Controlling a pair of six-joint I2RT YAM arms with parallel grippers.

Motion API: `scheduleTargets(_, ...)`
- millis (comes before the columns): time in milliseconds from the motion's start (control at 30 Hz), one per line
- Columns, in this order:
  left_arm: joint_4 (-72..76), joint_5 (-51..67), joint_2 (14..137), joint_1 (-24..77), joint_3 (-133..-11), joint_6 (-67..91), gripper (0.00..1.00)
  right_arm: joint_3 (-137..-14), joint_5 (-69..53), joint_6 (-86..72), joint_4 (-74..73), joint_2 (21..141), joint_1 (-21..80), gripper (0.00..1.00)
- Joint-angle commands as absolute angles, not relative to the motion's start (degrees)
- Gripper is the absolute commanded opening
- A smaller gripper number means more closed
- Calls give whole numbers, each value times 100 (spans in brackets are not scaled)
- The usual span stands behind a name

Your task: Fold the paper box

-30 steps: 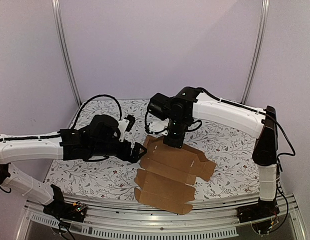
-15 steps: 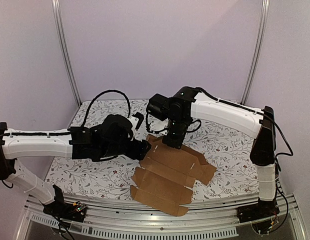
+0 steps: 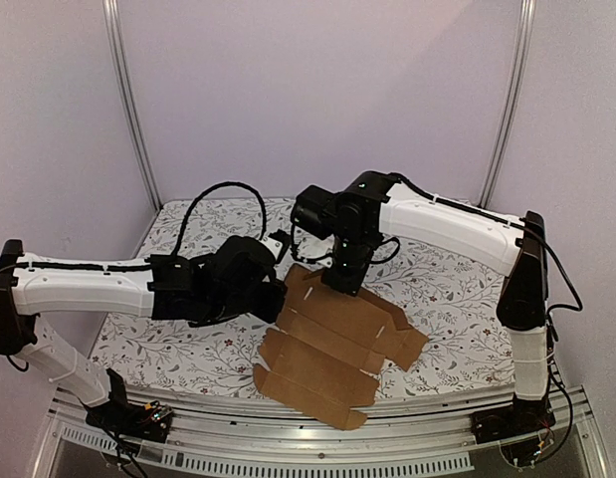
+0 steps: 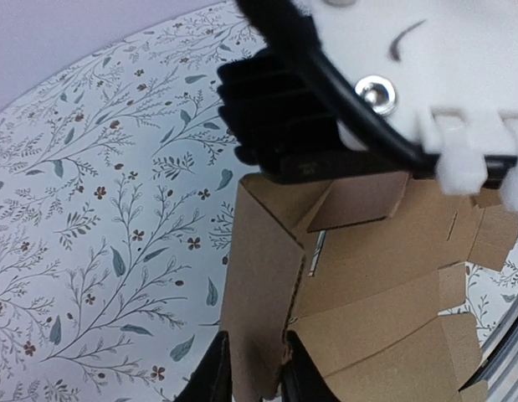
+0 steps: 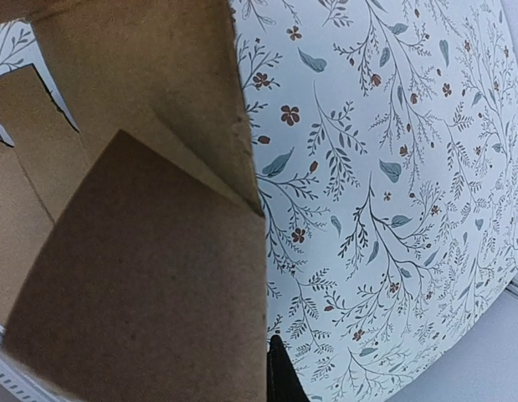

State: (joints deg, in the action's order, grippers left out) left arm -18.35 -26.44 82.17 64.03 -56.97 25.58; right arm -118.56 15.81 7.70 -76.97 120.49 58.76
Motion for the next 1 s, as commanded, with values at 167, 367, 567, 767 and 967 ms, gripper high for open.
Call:
scheduleTargets(167,-2015,-2927,8136,6502,-5788,2483,0,-11968,1395,650,-7986,12125,5889,2)
scheduleTargets(367,-1998,-3055,7949,6504,-5561,2472,0,-11798,1259,740,-7755,11983,5884,13)
scheduleTargets(567,-1750,-3085,7592,6504,-5114,2442,0,-11058,1010,938,-7120,11369,5787,34)
scheduleTargets(767,-1595,-3082,7332,6504,-4803,2369,0,-10128,920,1254,-6333,10556,5704,53)
scheduleTargets(967,-1440,-3025,7103,6504,-4545,2335,0,-9322,665,1350,-5475,9679,5478,63)
